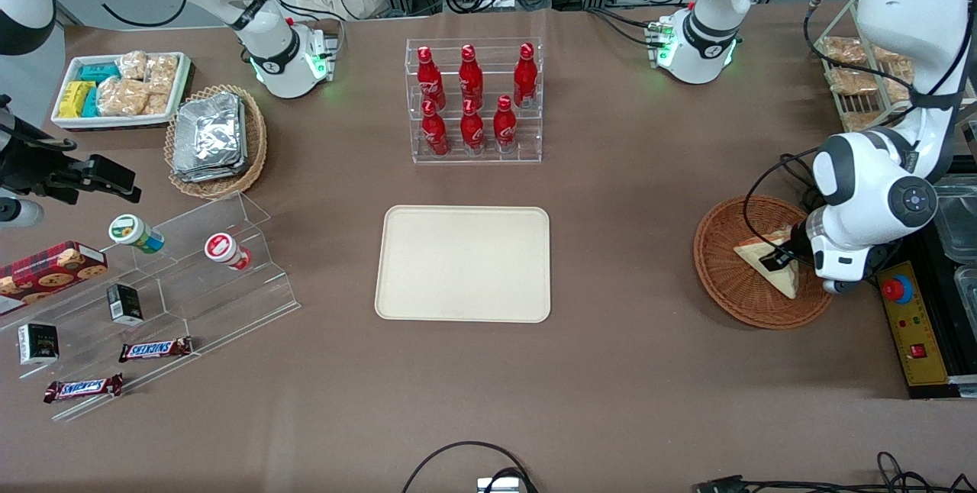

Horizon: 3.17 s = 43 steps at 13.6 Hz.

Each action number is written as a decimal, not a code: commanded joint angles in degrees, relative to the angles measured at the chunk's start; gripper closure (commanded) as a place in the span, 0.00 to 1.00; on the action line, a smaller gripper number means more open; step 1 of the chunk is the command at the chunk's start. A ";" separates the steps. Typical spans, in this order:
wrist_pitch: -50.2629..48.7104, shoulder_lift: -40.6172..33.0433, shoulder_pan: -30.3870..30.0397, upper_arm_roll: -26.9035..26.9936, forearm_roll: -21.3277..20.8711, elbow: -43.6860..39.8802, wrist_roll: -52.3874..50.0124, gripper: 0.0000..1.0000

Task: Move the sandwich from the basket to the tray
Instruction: 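Close the left gripper on the sandwich's edge, then lift the sandwich out of the basket and carry it toward the tray, then lower the sandwich onto the cream tray with the left gripper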

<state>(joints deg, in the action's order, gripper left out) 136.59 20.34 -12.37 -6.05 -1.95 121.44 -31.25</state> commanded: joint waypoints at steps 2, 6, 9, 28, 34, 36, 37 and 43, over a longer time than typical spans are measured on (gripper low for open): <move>-2.20 0.05 0.06 -0.54 0.37 -3.04 -0.04 1.00; -9.49 -1.00 -0.38 -0.54 0.63 -8.22 8.91 1.00; -17.12 -2.76 0.15 -0.62 0.37 -13.92 13.92 1.00; -20.95 19.55 34.76 -6.34 0.19 -41.46 -1.79 1.00; -16.09 25.62 39.87 -5.99 0.10 -41.37 -2.76 1.00; -15.13 26.06 40.93 -5.99 -0.07 -41.19 -2.32 1.00; -15.04 26.15 40.93 -5.99 -0.07 -41.02 -2.32 1.00; -15.30 25.98 40.75 -5.99 -0.25 -41.02 -3.20 0.00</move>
<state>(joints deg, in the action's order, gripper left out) 121.70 45.68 27.59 -12.75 -1.97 82.09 -33.66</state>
